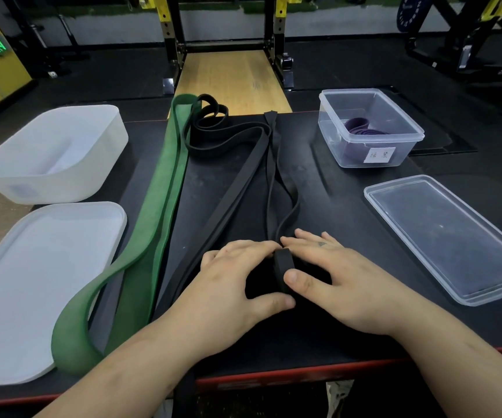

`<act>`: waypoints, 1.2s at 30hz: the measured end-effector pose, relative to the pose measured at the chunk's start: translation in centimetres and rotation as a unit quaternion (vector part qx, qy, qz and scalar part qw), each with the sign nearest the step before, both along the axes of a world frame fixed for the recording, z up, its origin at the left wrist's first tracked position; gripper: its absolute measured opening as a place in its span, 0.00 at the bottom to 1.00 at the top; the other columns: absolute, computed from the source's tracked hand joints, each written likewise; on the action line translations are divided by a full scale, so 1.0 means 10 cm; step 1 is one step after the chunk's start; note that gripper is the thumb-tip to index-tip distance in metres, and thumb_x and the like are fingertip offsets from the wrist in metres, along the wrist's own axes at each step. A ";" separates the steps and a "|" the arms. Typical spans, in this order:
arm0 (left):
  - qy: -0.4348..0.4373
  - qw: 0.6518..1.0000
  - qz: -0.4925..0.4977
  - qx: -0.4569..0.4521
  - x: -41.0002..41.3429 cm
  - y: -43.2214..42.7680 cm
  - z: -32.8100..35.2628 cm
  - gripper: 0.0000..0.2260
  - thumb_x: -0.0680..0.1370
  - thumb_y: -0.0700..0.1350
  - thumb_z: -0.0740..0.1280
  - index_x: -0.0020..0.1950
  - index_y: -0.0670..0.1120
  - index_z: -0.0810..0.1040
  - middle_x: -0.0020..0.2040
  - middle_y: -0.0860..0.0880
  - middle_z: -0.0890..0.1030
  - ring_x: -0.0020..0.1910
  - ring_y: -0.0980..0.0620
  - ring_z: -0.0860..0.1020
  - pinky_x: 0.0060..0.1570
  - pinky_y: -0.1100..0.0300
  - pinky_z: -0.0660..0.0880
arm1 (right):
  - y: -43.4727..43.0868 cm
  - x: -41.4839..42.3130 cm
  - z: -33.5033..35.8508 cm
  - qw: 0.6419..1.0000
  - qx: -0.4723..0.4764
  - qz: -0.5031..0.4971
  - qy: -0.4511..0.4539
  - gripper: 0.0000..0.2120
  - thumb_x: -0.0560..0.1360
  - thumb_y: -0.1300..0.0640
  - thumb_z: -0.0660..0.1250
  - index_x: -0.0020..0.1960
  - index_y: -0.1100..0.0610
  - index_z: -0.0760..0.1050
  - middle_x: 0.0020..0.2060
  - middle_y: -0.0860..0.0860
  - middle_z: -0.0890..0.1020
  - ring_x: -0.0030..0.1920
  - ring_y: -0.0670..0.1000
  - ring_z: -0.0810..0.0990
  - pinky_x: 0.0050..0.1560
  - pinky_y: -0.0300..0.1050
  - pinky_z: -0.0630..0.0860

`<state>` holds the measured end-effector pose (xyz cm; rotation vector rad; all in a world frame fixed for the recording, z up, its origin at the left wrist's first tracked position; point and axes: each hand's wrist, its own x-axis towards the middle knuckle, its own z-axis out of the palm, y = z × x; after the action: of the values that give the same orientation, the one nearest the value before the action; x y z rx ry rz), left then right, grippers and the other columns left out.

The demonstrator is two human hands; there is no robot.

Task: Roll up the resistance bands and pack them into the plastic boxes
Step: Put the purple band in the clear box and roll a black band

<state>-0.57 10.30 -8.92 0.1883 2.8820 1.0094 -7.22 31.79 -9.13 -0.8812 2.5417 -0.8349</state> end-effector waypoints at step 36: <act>0.009 0.997 -0.075 -0.013 0.25 -0.21 -0.02 0.33 0.72 0.68 0.71 0.75 0.64 0.68 0.74 0.69 0.63 0.76 0.69 0.53 0.75 0.67 0.55 | -0.35 -0.14 -0.08 0.994 0.028 -0.012 0.104 0.23 0.79 0.55 0.63 0.74 0.44 0.70 0.81 0.41 0.62 0.82 0.41 0.48 0.82 0.48 0.41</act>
<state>1.91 8.24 -9.11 0.4067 2.8452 0.9489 -8.58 28.31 -9.95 -0.9679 2.7436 -0.7074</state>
